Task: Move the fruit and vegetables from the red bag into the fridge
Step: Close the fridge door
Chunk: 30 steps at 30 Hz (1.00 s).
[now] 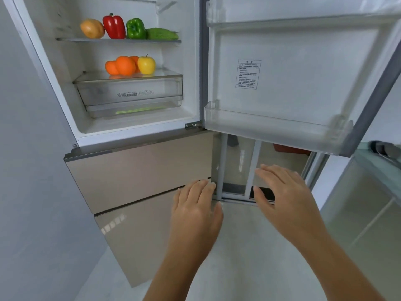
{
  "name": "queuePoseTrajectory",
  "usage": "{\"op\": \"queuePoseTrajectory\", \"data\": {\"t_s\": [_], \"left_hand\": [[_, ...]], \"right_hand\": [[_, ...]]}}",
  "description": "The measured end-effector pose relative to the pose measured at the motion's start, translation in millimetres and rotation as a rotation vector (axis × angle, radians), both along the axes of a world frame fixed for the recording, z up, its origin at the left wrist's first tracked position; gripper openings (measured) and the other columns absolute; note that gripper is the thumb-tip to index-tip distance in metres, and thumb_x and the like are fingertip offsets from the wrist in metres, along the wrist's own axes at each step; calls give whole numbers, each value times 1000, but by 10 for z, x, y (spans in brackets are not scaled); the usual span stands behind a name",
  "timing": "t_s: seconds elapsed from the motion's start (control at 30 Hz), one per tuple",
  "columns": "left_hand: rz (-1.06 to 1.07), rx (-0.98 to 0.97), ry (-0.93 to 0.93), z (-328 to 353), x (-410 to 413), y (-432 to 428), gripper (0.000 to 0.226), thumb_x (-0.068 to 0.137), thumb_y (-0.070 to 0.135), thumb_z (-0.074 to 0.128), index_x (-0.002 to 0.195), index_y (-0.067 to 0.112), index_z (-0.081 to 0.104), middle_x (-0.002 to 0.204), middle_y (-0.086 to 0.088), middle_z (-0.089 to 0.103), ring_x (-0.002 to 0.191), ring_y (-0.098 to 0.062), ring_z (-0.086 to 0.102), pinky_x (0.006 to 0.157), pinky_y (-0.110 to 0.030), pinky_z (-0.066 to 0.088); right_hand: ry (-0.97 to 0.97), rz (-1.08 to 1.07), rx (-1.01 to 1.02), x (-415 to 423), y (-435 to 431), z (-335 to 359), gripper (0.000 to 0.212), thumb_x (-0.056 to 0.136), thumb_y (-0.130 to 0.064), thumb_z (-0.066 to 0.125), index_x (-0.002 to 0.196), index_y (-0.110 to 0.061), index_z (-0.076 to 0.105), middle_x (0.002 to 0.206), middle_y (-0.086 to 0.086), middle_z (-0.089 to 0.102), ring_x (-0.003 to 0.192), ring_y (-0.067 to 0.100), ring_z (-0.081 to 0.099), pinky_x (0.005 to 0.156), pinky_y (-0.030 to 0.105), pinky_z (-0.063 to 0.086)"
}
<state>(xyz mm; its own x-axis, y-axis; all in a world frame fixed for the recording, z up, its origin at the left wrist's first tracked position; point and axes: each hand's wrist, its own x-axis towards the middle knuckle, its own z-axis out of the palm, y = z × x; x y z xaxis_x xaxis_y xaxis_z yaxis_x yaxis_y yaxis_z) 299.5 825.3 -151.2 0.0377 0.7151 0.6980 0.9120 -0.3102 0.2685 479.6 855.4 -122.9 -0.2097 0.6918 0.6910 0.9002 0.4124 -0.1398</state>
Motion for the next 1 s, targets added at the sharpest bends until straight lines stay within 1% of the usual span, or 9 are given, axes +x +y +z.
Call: {"op": "queuePoseTrajectory", "data": {"t_s": [0.07,0.2,0.37,0.47,0.6,0.7,0.77,0.9,1.0], "left_hand": [[-59,-7,4,8,201,66,41,81,31,43,109,10,64,109,-5,67,103,-22,61,94,-38,41],[-171,-27,-8,44,662,283,42,82,34,42,111,12,63,112,-3,65,107,-22,59,91,-44,49],[-255,-1,22,98,1350,729,42,82,37,40,113,16,58,114,-1,64,111,-20,58,96,-42,39],[-284,45,31,203,1784,1029,42,81,36,40,111,16,61,112,0,66,108,-19,60,95,-39,34],[-327,127,44,341,2321,1414,41,81,33,41,112,14,60,113,-3,66,109,-22,60,96,-39,34],[-331,150,75,394,2624,1644,39,82,33,40,117,17,50,117,-4,64,113,-24,57,97,-39,32],[-323,149,100,409,2781,1769,41,82,32,40,116,15,54,118,-6,64,114,-26,56,97,-40,33],[-294,137,140,409,2980,1921,41,82,30,43,113,11,61,115,-7,65,114,-27,57,97,-45,37],[-297,138,137,389,3013,1950,40,81,29,44,112,11,62,110,-5,66,109,-24,59,94,-48,42]], "right_hand": [[9,-57,11,201,-11,5,38,79,-27,55,107,-3,65,105,14,68,98,32,64,87,53,44],[17,-120,65,641,62,8,46,82,-33,41,106,-2,66,103,14,68,96,31,64,88,46,44],[36,-189,95,1273,352,8,45,84,-33,41,107,-3,65,105,13,68,97,30,63,90,38,39],[56,-210,91,1669,583,22,46,84,-34,40,109,-3,65,108,13,67,101,30,60,90,40,42],[62,-235,120,2172,898,48,45,84,-33,42,110,-4,65,111,12,66,106,21,52,94,31,37],[45,-255,146,2424,1087,80,40,81,-28,52,109,-3,65,109,14,67,102,30,61,93,37,36],[45,-254,144,2540,1186,91,39,78,-24,57,109,-2,65,109,14,67,100,31,63,93,41,33],[54,-216,112,2674,1322,88,46,82,-34,43,110,-4,65,111,12,66,103,29,62,94,43,37],[73,-192,94,2682,1379,78,47,82,-35,41,109,-5,66,111,12,67,102,29,62,92,44,38]]}}
